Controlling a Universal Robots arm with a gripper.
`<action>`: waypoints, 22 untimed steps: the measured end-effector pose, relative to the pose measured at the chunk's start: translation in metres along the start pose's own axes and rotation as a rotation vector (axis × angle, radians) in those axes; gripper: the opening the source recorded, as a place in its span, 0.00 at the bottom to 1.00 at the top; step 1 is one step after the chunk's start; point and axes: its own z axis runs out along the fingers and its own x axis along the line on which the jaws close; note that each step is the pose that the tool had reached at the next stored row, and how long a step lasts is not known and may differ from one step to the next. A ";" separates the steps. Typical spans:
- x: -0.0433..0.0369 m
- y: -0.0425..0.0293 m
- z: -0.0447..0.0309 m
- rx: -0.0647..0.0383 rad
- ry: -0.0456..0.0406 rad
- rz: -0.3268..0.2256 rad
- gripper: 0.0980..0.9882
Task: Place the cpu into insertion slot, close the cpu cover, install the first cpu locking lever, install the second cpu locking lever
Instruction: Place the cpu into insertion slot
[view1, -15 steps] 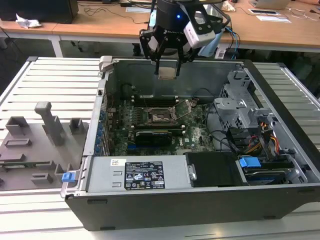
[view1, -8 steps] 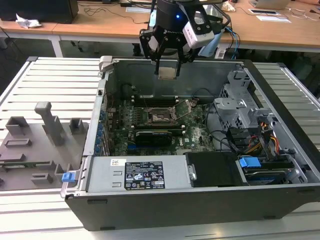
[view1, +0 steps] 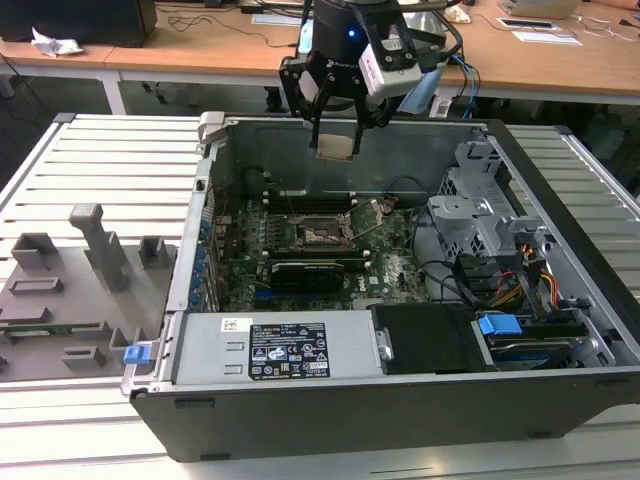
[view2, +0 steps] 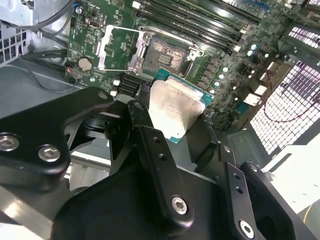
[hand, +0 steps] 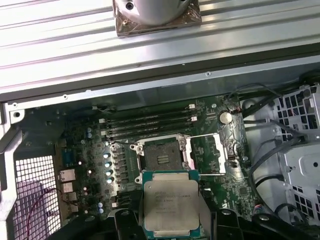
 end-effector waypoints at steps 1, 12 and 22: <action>0.0000 0.0000 0.0001 0.000 -0.0010 0.011 0.49; 0.0000 -0.0001 0.0009 -0.002 -0.0078 0.088 0.49; 0.0006 -0.0003 0.0015 -0.003 -0.0150 0.169 0.49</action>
